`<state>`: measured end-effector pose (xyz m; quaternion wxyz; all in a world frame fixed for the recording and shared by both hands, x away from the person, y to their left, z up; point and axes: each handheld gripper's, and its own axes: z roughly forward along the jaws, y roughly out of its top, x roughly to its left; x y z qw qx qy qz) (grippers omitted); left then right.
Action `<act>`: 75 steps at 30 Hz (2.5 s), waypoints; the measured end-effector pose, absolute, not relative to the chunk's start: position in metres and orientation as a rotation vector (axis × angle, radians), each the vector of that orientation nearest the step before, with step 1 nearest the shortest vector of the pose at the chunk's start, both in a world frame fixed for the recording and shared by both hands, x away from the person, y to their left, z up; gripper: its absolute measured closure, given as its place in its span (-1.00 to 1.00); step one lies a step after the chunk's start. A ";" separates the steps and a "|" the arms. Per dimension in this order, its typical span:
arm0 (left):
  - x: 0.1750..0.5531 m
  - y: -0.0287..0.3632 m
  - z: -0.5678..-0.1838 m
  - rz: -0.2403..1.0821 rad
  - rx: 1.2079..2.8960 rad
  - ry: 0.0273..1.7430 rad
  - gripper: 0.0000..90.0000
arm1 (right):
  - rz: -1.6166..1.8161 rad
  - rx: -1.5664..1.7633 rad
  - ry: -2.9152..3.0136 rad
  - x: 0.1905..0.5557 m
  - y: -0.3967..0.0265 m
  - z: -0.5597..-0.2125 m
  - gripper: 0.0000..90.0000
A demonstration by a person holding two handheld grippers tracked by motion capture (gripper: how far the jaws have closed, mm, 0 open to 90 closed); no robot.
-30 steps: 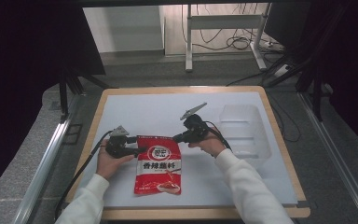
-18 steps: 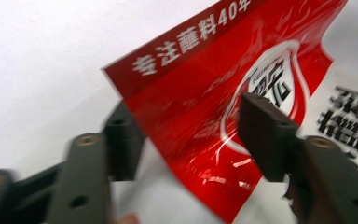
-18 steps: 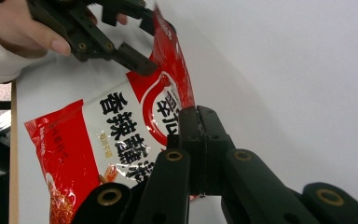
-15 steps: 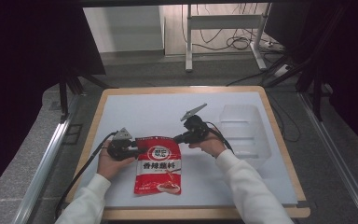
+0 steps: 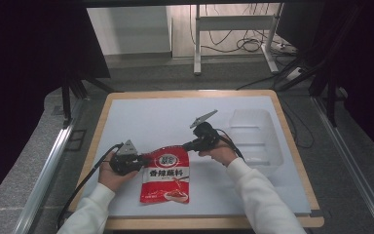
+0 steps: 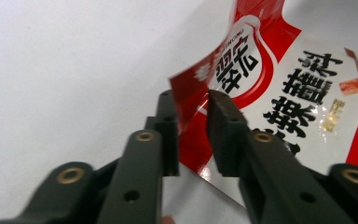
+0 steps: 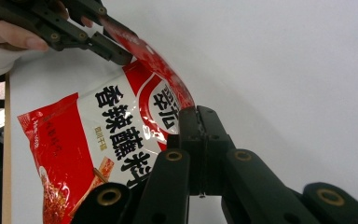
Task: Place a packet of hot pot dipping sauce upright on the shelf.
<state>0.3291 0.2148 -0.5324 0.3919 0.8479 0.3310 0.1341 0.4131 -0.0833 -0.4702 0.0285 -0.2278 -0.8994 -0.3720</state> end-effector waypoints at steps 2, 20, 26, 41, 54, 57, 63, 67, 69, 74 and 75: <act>0.329 0.215 -0.533 0.339 2.156 0.835 0.79 | -1.150 -0.699 -2.774 0.413 -0.084 -0.471 0.98; 0.328 0.216 -0.535 0.344 2.154 0.783 0.98 | -1.172 -0.688 -2.897 0.415 -0.069 -0.464 0.07; 0.327 0.216 -0.535 0.339 2.150 0.787 0.98 | -1.017 -0.630 -2.908 0.427 -0.044 -0.470 0.06; 0.328 0.217 -0.534 0.328 2.139 0.808 0.94 | -0.876 -0.541 -2.877 0.427 -0.036 -0.489 0.92; 0.325 0.232 -0.530 0.374 2.081 0.881 0.01 | -0.932 -0.525 -2.818 0.425 -0.040 -0.472 0.97; 0.323 0.240 -0.527 0.400 2.057 0.908 -0.08 | -0.955 -0.534 -2.793 0.425 -0.043 -0.465 0.97; 0.320 0.247 -0.524 0.408 2.035 0.952 -0.11 | -0.975 -0.531 -2.778 0.423 -0.046 -0.450 0.97; 0.320 0.246 -0.524 0.403 2.031 0.955 -0.12 | -1.006 -0.519 -2.772 0.420 -0.050 -0.435 0.97; 0.319 0.247 -0.523 0.402 2.031 0.954 -0.12 | -1.030 -0.512 -2.762 0.415 -0.052 -0.425 0.98; 0.319 0.249 -0.521 0.403 2.018 0.955 -0.13 | -1.078 -0.472 -2.765 0.404 -0.053 -0.405 0.98; 0.319 0.250 -0.521 0.402 2.014 0.957 -0.13 | -1.096 -0.440 -2.777 0.397 -0.053 -0.393 0.98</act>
